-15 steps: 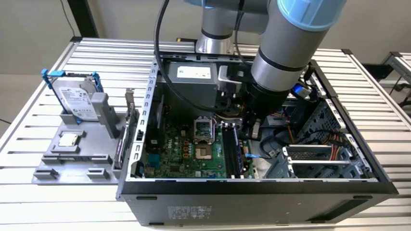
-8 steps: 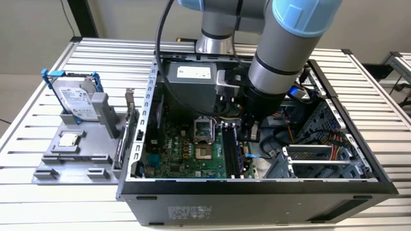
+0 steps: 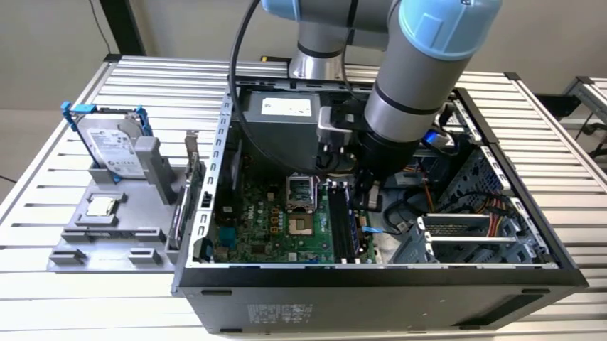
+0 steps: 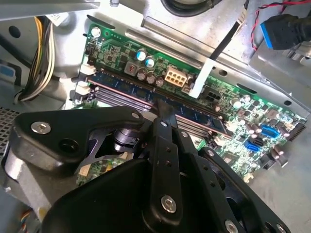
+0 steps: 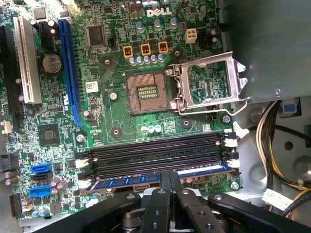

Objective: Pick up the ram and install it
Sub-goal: 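Press down the ram until it locks into place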

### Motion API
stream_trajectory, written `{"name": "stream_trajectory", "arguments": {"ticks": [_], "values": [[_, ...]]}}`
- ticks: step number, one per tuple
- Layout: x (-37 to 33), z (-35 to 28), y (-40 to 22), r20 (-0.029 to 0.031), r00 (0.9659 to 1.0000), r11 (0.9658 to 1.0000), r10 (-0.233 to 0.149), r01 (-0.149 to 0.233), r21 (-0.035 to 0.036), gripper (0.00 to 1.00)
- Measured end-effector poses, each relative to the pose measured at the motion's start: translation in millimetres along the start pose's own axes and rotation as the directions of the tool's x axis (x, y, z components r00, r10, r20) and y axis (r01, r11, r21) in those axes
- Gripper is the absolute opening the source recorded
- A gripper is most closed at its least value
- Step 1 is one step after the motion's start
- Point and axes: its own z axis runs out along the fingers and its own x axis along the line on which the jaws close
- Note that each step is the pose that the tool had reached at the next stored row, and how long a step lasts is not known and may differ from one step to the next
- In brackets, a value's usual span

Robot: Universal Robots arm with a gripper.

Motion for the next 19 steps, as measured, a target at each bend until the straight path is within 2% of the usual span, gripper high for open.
{"name": "stream_trajectory", "arguments": {"ticks": [10, 17, 19], "values": [[-0.1, 4.6, -0.1, 0.0003, 1.0000, 1.0000, -0.003, 0.003, -0.0005, 0.00], [-0.9, 15.8, 1.0, -0.0049, 0.9994, 0.9995, -0.033, 0.033, -0.0007, 0.00], [-1.3, 13.8, 1.3, -0.0060, 0.9994, 0.9994, -0.034, 0.034, -0.0007, 0.00]]}}
